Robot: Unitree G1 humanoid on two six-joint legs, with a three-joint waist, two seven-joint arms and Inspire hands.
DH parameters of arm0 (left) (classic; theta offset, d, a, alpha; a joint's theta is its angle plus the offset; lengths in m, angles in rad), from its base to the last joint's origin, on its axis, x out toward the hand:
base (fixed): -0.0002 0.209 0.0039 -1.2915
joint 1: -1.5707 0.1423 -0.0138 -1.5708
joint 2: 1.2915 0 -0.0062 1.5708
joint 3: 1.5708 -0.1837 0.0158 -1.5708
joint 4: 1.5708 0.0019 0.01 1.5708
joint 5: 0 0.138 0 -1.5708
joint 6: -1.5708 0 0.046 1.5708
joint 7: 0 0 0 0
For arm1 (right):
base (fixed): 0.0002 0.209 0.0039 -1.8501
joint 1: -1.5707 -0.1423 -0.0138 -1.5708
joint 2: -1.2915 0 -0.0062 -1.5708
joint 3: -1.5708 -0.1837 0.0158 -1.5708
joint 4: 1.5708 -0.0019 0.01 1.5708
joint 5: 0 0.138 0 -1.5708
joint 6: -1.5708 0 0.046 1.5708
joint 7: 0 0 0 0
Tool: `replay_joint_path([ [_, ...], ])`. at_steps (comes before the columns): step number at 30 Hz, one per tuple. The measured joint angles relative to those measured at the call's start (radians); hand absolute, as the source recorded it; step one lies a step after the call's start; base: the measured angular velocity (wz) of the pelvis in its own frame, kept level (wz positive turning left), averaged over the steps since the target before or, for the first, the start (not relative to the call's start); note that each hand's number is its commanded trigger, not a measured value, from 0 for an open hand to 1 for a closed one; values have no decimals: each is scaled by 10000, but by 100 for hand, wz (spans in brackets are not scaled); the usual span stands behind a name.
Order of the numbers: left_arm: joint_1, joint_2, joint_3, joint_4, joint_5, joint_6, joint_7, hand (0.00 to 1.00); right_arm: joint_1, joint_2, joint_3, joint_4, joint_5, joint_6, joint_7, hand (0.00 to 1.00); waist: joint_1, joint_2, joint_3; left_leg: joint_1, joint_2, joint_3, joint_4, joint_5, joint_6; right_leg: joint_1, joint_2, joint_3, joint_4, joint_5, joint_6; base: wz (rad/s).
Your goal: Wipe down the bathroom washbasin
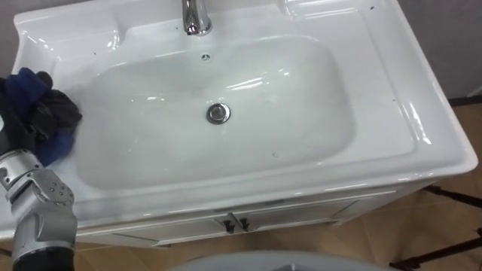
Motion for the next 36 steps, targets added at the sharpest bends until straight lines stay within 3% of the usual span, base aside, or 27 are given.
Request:
replay_joint_path([
  [5,-2,9,0,-10,2,-20,441,0,-81,-3,3,32,8,-1,-83,0,-10,115,-1,-11,0,-38,-5,0,0,20,2,-20,13,1,-1,0],
  [21,-2,413,42,-324,6,-247,1123,0,-38,-19,0,51,369,1,-91,0,129,67,-36,12,-11,-19,3,0,1,13,6,-13,11,4,3,0],
  [29,0,414,1101,-323,142,-343,1435,0,89,-46,-22,46,156,7,-88,0,281,251,-16,2,-23,-30,14,0,1,-3,-1,-83,-3,-4,12,1],
  [36,106,413,1211,-323,258,-219,1549,0,91,-68,-197,52,154,19,-90,0,304,379,-45,7,-37,-40,11,0,1,7,-2,-94,0,-8,18,1],
])
